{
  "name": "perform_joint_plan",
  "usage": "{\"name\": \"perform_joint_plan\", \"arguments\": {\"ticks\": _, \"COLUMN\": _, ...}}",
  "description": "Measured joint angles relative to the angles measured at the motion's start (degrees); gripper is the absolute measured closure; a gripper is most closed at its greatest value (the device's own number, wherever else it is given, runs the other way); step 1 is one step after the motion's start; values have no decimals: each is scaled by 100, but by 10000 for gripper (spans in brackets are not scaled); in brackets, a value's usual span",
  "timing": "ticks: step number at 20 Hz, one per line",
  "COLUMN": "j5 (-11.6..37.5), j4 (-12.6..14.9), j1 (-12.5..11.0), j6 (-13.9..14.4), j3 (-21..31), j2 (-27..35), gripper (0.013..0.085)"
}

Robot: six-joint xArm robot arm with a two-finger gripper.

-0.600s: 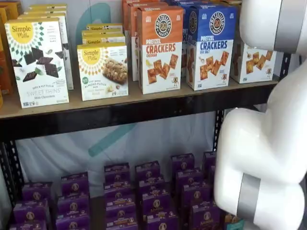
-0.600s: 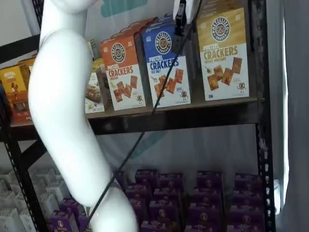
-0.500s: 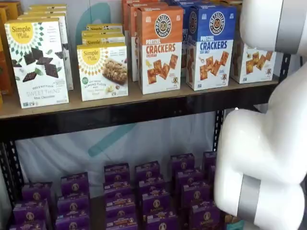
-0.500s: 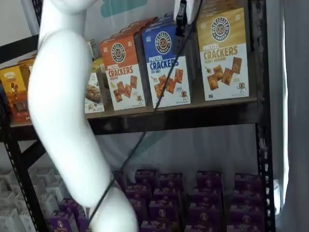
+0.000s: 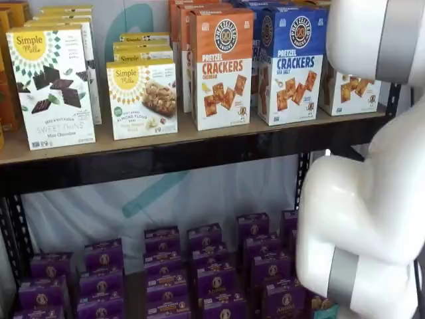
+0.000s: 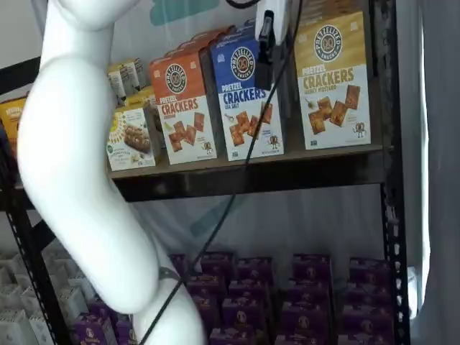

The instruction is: Retrieve the yellow and white box located on the top shelf, the sixth one from the left

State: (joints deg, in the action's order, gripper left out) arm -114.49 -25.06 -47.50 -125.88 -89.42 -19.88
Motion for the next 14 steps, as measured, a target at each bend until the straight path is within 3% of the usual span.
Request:
{"name": "perform_joint_plan", "arguments": {"ticks": 2, "j5": 132, "j4": -480, "j1": -223, "j6": 45, "j3": 47, "j2": -56, "gripper": 130}}
{"name": "perform_joint_plan", "arguments": {"ticks": 6, "j5": 523, "j4": -1112, "j1": -476, "j6": 94, "j3": 233, "j2": -213, "gripper": 130}}
{"name": "perform_joint_plan", "arguments": {"ticks": 9, "j5": 1118, "j4": -1440, "j1": -525, "j6": 59, "j3": 555, "j2": -446, "gripper": 130}}
{"name": "perform_joint_plan", "arguments": {"ticks": 14, "j5": 2081, "j4": -1553, "j1": -272, "j6": -4, "j3": 897, "j2": -644, "gripper": 130}}
